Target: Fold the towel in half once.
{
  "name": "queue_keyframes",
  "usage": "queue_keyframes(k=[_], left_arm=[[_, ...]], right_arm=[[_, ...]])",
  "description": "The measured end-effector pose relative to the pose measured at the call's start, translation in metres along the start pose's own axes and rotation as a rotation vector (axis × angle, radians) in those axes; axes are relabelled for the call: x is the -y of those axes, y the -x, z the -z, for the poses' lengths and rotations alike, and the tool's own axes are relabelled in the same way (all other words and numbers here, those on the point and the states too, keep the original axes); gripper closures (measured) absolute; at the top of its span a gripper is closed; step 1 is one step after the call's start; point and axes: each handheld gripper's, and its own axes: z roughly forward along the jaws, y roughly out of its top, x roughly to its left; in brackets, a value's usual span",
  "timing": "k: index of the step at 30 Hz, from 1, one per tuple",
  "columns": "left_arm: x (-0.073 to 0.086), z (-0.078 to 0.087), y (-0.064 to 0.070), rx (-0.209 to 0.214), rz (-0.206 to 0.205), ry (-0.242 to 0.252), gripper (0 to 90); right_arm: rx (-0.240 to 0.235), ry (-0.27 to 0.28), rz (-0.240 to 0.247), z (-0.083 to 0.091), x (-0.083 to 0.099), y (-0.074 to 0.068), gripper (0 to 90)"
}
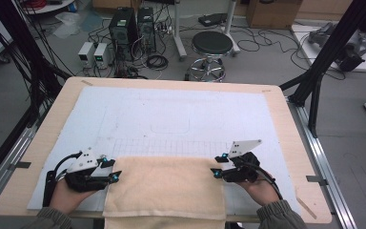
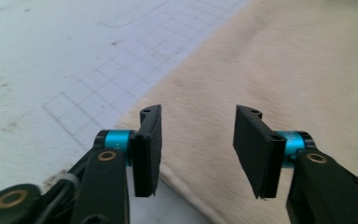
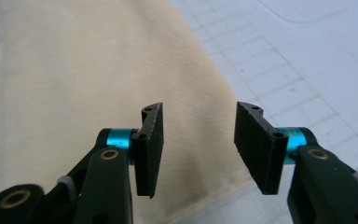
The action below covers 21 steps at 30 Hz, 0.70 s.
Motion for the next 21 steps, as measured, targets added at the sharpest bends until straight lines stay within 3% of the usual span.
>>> queue_keyframes(k=[4,12,14,16,21], left_arm=[[-0.003,-0.014,-0.012,-0.033,0.027,-0.022,45.8],[-0.002,-0.039,-0.028,-0.033,0.079,-0.091,42.8],[-0.001,-0.043,-0.032,-0.012,0.102,-0.111,43.7],[0.001,-0.045,-0.035,0.033,0.129,-0.118,53.5],[0.0,-0.045,-0.037,0.05,0.134,-0.108,80.4]], right_arm=[[0.033,-0.015,-0.021,-0.009,0.002,0.013,47.7],[0.014,-0.043,-0.079,-0.025,0.012,0.028,44.7],[0.0,-0.055,-0.087,-0.028,0.013,0.03,47.7],[-0.019,-0.057,-0.072,-0.03,0.012,0.03,54.0],[-0.091,-0.043,-0.068,-0.031,0.012,0.031,80.3]])
